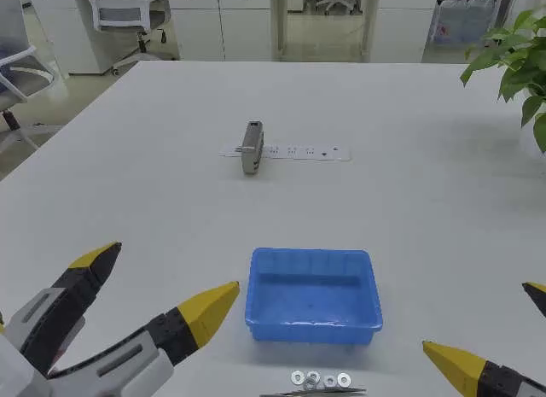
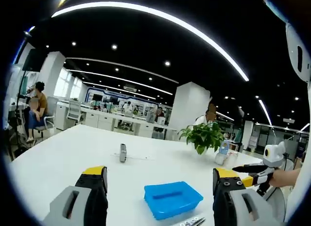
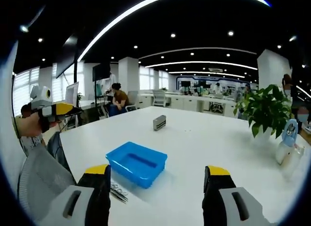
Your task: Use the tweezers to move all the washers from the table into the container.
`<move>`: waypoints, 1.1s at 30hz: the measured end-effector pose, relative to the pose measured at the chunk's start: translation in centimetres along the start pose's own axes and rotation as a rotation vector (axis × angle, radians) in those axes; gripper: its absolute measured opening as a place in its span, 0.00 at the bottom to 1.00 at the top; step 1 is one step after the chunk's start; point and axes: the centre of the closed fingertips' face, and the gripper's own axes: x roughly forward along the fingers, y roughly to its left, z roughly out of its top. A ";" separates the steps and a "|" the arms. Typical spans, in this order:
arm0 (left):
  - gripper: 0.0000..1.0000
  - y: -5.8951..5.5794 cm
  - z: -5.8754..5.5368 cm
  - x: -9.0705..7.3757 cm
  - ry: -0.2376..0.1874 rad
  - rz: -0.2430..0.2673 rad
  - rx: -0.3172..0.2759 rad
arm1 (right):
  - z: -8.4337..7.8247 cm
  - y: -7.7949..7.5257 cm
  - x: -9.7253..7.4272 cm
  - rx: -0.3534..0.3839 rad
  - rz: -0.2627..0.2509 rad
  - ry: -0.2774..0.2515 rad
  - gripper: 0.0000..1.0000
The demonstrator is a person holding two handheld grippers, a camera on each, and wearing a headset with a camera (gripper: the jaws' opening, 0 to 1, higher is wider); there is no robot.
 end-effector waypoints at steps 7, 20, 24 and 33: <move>0.91 0.1 -0.1 -0.1 -0.005 0.002 -0.007 | -0.1 -0.2 -0.1 0.002 -0.008 0.003 0.79; 0.90 0.3 -0.4 0.0 0.005 0.009 -0.011 | -0.4 -0.3 0.0 0.002 -0.013 0.014 0.78; 0.90 0.3 -0.4 0.0 0.004 0.007 -0.008 | -0.4 -0.4 0.1 0.000 -0.013 0.016 0.78; 0.90 0.2 -0.4 0.0 0.008 0.006 -0.011 | -0.6 -0.4 0.1 -0.004 -0.016 0.024 0.78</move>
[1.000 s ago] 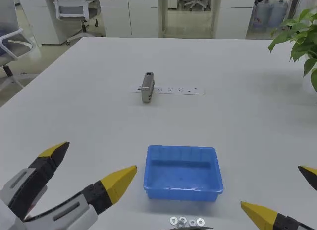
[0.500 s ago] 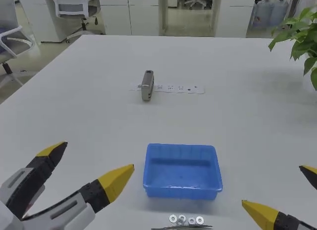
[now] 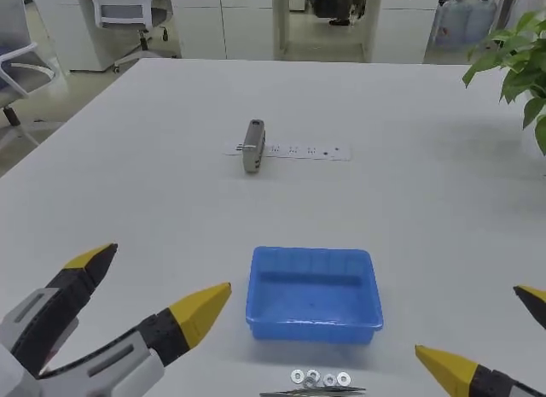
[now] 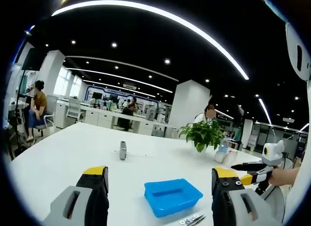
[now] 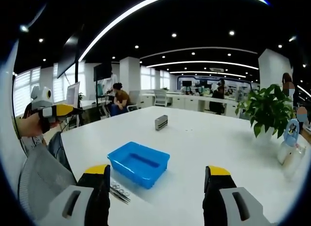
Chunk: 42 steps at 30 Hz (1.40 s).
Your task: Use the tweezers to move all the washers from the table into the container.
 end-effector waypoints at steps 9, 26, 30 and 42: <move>0.89 -0.2 -0.2 0.1 0.010 -0.006 0.003 | -0.1 0.1 0.1 -0.006 0.001 0.008 0.77; 0.88 -0.3 -0.5 0.0 0.023 -0.012 0.006 | -1.3 -0.4 0.4 -0.019 -0.005 0.085 0.75; 0.88 -0.3 -0.4 -0.1 0.021 -0.012 0.006 | -1.1 -0.4 0.5 -0.019 -0.001 0.082 0.75; 0.72 -0.7 -2.1 0.3 0.119 -0.080 0.007 | -1.7 1.3 1.5 -0.058 0.080 0.124 0.70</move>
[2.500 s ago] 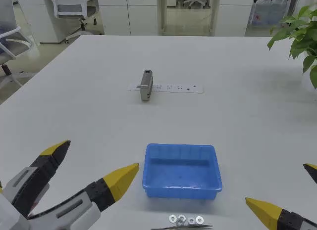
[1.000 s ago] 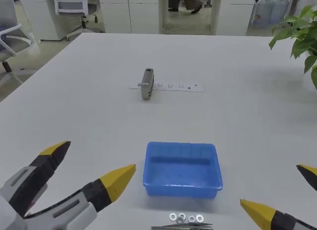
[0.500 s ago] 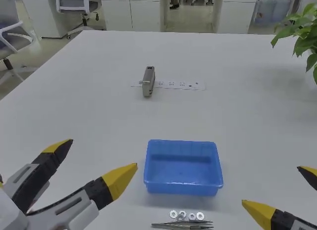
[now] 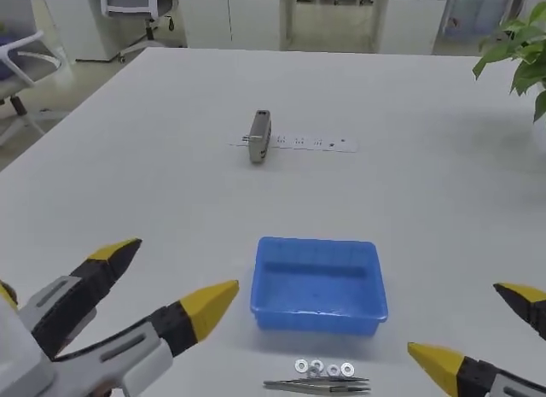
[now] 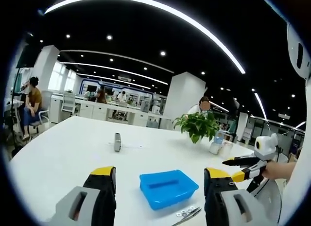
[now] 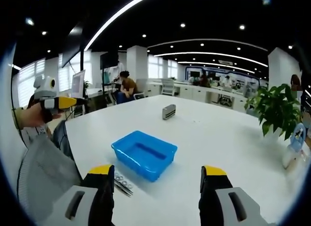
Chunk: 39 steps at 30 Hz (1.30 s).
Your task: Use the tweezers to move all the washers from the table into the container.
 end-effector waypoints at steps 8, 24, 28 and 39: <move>0.43 -3.0 -4.2 1.3 0.235 -0.186 0.098 | -1.7 2.8 0.9 -0.106 0.144 0.086 0.37; 0.10 -5.2 -14.3 3.0 0.686 -0.451 0.379 | -6.5 7.3 3.3 -0.243 0.352 0.278 0.13; 0.08 -4.9 -16.2 4.0 0.749 -0.484 0.448 | -7.0 7.5 4.1 -0.280 0.370 0.307 0.12; 0.00 -5.0 -19.0 5.1 0.827 -0.573 0.569 | -7.9 7.5 4.7 -0.296 0.381 0.335 0.13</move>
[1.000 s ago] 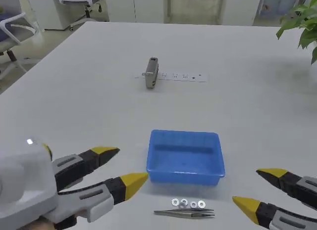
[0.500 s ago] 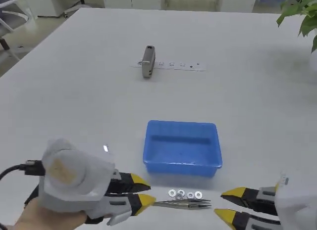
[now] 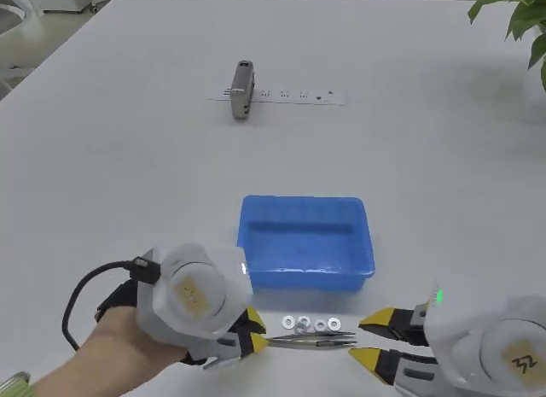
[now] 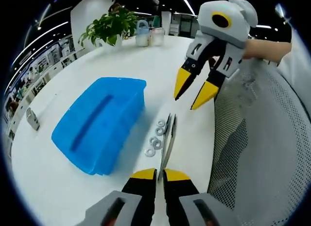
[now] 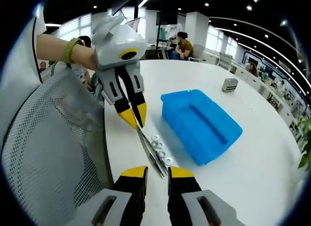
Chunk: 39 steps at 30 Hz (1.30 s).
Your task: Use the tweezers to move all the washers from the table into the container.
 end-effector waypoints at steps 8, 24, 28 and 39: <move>0.00 -0.5 0.4 0.3 0.006 -0.011 0.117 | -0.3 0.0 0.7 0.008 0.014 0.000 0.14; 0.03 -0.5 -0.3 -0.4 0.028 -0.006 0.122 | 0.0 -0.2 1.6 -0.100 0.049 0.034 0.16; 0.06 -0.8 -0.8 0.3 0.041 -0.009 0.105 | 0.0 -0.2 1.6 -0.090 0.047 0.030 0.17; 0.00 -0.4 -0.1 -0.1 0.049 0.011 0.230 | -0.3 -0.3 1.9 -0.087 0.053 0.033 0.17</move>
